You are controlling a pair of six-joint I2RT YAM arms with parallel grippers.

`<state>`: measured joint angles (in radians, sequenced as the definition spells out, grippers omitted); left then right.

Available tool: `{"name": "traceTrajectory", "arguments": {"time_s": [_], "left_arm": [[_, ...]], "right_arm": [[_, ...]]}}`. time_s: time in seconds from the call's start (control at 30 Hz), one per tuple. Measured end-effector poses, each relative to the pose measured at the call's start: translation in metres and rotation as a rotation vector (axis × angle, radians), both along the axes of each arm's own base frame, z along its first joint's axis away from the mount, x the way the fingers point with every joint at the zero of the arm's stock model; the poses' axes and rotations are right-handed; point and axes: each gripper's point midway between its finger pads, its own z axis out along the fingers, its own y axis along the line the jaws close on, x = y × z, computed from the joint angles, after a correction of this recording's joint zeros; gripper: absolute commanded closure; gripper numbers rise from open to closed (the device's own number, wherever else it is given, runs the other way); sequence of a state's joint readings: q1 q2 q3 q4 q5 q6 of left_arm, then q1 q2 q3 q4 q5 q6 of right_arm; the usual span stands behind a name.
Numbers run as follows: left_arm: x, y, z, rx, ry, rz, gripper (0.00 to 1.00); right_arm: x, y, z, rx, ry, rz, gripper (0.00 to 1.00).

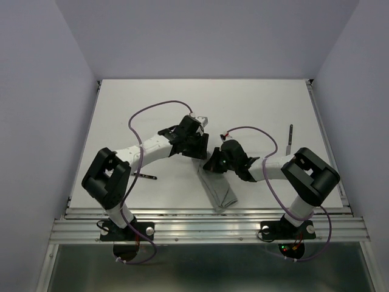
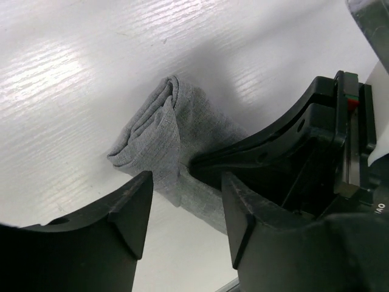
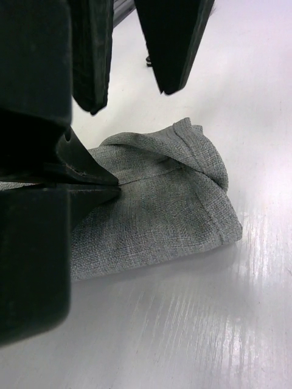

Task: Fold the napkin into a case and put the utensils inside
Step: Stuff the top corner of the smaller-rectangle-folded napkin into the folded napkin.

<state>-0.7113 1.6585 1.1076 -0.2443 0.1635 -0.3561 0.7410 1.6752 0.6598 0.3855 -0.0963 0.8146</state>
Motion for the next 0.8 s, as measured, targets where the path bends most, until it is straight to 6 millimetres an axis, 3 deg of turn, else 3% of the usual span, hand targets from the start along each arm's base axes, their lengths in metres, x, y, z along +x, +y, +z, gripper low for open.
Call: {"name": "traceTrajectory", "arguments": {"time_s": [0.1, 0.27, 0.53, 0.73, 0.8], "left_arm": [[0.000, 0.004, 0.006, 0.004, -0.016, 0.010, 0.44], [-0.003, 0.014, 0.009, 0.025, -0.048, 0.032, 0.46], [-0.019, 0.008, -0.001, 0.068, -0.060, -0.008, 0.59], [-0.014, 0.008, -0.008, 0.081, -0.070, 0.004, 0.64], [-0.013, 0.008, -0.017, 0.097, -0.058, 0.007, 0.71]], "right_arm": [[0.000, 0.000, 0.000, -0.001, 0.000, -0.002, 0.99], [0.002, 0.001, 0.002, -0.001, -0.001, -0.002, 0.99], [0.002, 0.002, 0.003, 0.003, 0.001, -0.006, 0.99], [0.003, 0.001, 0.003, 0.005, 0.004, -0.017, 0.99], [0.003, 0.001, 0.003, 0.005, 0.004, -0.019, 0.99]]}}
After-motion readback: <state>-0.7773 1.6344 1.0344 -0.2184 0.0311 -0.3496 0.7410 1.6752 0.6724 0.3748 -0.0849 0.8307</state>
